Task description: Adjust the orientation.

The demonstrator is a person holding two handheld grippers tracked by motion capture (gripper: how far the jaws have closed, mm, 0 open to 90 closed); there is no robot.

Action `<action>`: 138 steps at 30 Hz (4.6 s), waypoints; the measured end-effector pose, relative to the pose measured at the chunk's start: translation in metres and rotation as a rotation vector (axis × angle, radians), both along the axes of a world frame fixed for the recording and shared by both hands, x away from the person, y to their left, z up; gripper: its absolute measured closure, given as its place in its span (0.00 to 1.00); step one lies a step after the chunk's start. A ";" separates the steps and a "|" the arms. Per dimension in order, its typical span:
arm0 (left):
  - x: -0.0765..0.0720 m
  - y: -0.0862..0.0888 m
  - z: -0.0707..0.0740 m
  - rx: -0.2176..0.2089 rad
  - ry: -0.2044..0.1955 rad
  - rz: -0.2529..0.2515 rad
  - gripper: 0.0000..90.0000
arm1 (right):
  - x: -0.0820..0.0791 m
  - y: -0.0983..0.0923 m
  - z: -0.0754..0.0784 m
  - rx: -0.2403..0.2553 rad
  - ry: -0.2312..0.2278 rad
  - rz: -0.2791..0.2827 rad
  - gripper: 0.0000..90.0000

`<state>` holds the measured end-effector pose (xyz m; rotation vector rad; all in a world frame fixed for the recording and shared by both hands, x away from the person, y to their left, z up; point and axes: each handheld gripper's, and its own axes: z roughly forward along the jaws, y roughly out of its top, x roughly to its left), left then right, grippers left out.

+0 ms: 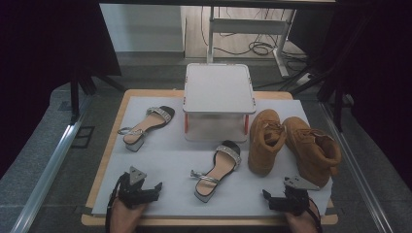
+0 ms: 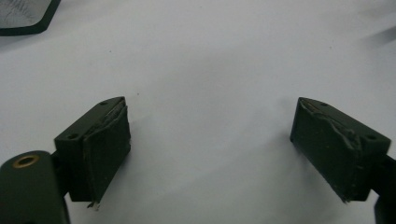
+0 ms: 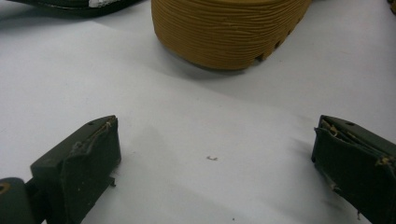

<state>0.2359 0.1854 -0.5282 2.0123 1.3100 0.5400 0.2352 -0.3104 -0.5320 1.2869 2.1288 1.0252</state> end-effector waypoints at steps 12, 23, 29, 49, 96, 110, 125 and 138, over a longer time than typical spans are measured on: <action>0.000 0.001 -0.001 -0.008 -0.001 -0.005 0.14 | 0.000 0.001 0.000 0.003 0.002 -0.009 0.01; 0.002 0.001 0.001 -0.004 0.010 -0.013 0.14 | 0.012 0.005 0.011 -0.044 0.094 -0.009 0.04; 0.004 0.002 0.001 -0.003 0.013 -0.025 0.14 | 0.031 0.005 0.009 -0.013 0.097 0.005 0.01; 0.010 0.007 0.011 -0.018 0.041 -0.038 0.14 | 0.025 0.008 0.006 -0.036 0.065 -0.011 0.00; 0.066 0.072 0.016 -0.011 -0.022 0.132 0.61 | 0.024 0.008 0.005 -0.032 0.058 -0.013 0.01; 0.087 0.091 0.016 -0.003 -0.053 0.219 1.00 | 0.024 0.008 0.005 -0.032 0.058 -0.013 0.01; 0.117 0.104 0.006 -0.013 -0.036 0.244 1.00 | 0.024 0.008 0.005 -0.032 0.057 -0.013 0.01; 0.117 0.098 0.006 -0.051 -0.030 0.220 1.00 | 0.024 0.008 0.005 -0.032 0.056 -0.013 0.01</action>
